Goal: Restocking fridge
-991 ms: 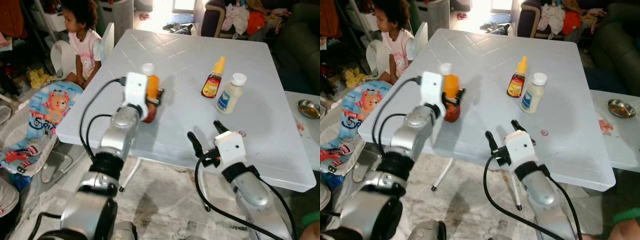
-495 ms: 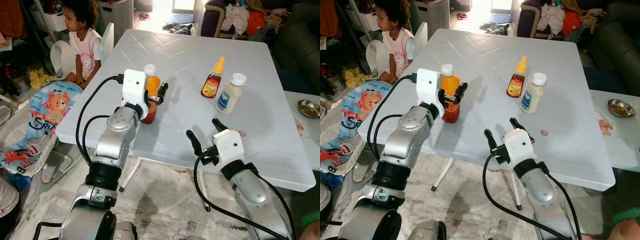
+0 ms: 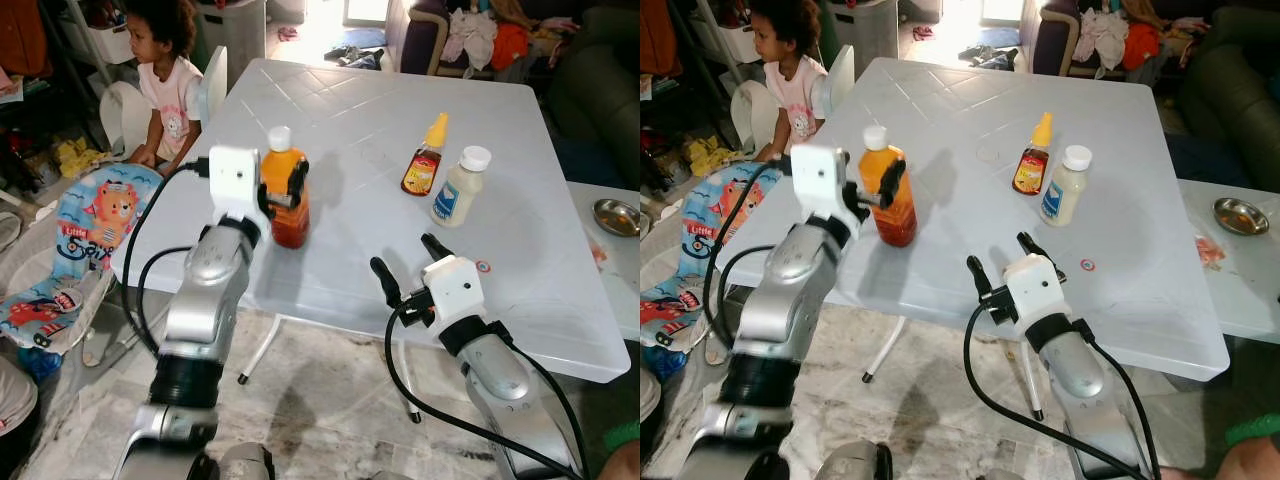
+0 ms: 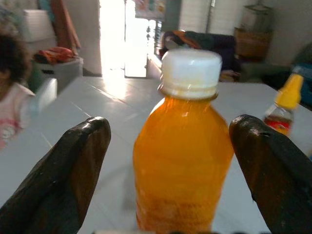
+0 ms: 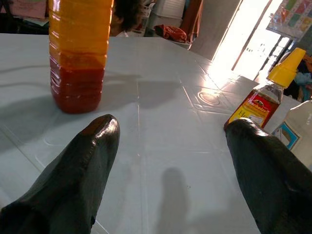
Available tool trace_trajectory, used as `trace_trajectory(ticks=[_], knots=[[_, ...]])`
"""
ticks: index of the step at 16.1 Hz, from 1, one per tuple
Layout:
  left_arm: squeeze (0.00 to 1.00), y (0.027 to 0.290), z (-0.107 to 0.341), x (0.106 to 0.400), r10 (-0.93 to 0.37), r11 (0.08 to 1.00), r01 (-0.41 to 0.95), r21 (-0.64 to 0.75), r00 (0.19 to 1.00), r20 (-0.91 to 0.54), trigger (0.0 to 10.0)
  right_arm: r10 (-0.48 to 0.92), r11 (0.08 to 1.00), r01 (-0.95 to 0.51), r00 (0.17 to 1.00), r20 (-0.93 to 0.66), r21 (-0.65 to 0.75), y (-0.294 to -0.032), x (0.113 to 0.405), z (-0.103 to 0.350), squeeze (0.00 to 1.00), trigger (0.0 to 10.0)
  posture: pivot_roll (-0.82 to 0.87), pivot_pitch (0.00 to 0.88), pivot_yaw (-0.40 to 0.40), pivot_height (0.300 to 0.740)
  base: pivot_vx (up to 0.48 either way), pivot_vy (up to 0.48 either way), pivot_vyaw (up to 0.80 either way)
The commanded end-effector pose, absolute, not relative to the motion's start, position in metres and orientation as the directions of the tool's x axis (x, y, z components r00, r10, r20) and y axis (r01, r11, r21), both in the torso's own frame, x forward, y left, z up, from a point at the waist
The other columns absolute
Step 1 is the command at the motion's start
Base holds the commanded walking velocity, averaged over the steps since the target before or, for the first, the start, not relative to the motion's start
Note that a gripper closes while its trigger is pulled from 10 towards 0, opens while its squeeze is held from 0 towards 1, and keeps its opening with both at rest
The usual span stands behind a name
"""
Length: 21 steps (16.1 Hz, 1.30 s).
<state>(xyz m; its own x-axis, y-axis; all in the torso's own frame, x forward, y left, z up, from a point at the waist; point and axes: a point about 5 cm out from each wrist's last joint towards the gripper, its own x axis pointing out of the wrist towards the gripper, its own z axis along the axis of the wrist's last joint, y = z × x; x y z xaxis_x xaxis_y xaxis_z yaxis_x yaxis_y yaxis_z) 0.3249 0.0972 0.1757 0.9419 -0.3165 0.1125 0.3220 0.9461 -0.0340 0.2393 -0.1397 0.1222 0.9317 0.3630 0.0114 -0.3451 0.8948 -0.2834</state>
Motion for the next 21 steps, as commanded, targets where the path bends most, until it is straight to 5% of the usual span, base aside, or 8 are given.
trace_trajectory(ticks=[1, 7, 12, 16, 20, 21], knots=[[1.00, 0.094, 0.172, 0.319, -0.354, 0.934, 0.357, -0.023, 0.931, 0.092, 10.0, 0.374, 0.890, -0.352, 0.927, 0.020, -0.289, -0.139, 0.241, 0.124, 0.00, 10.0, -0.01, 0.000, -0.006, 0.740, 0.000, 0.000, 0.00], [1.00, 0.104, 0.162, 0.297, -0.391, 0.919, 0.394, -0.028, 0.917, 0.077, 10.0, 0.380, 0.888, -0.357, 0.925, 0.024, -0.290, -0.138, 0.240, 0.122, 0.00, 10.0, 0.00, 0.000, -0.007, 0.740, 0.000, 0.000, 0.00], [1.00, 0.145, 0.160, 0.280, -0.169, 0.984, 0.174, -0.028, 0.976, 0.135, 10.0, 0.355, 0.907, -0.332, 0.934, 0.045, -0.261, -0.145, 0.255, 0.128, 0.00, 10.0, 0.03, 0.000, -0.008, 0.740, 0.000, 0.000, 0.00], [1.00, 0.160, 0.143, 0.262, -0.046, 0.999, 0.046, -0.013, 0.998, 0.048, 10.0, 0.291, 0.939, -0.273, 0.955, 0.060, -0.212, -0.158, 0.270, 0.143, 0.00, 10.0, 0.02, 0.000, 0.006, 0.740, 0.000, 0.000, 0.00], [1.00, 0.160, 0.143, 0.262, -0.046, 0.999, 0.046, -0.013, 0.998, 0.048, 10.0, 0.291, 0.939, -0.273, 0.955, 0.060, -0.212, -0.158, 0.270, 0.143, 0.00, 10.0, 0.02, 0.000, 0.006, 0.740, 0.000, 0.000, 0.00], [0.00, 0.161, 0.121, 0.254, -0.057, 0.998, 0.056, -0.039, 0.998, -0.024, 10.0, 0.266, 0.943, -0.237, 0.959, 0.102, -0.235, -0.146, 0.270, 0.147, 0.00, 10.0, -0.01, 0.000, 0.007, 0.740, 0.000, 0.420, 0.00]])
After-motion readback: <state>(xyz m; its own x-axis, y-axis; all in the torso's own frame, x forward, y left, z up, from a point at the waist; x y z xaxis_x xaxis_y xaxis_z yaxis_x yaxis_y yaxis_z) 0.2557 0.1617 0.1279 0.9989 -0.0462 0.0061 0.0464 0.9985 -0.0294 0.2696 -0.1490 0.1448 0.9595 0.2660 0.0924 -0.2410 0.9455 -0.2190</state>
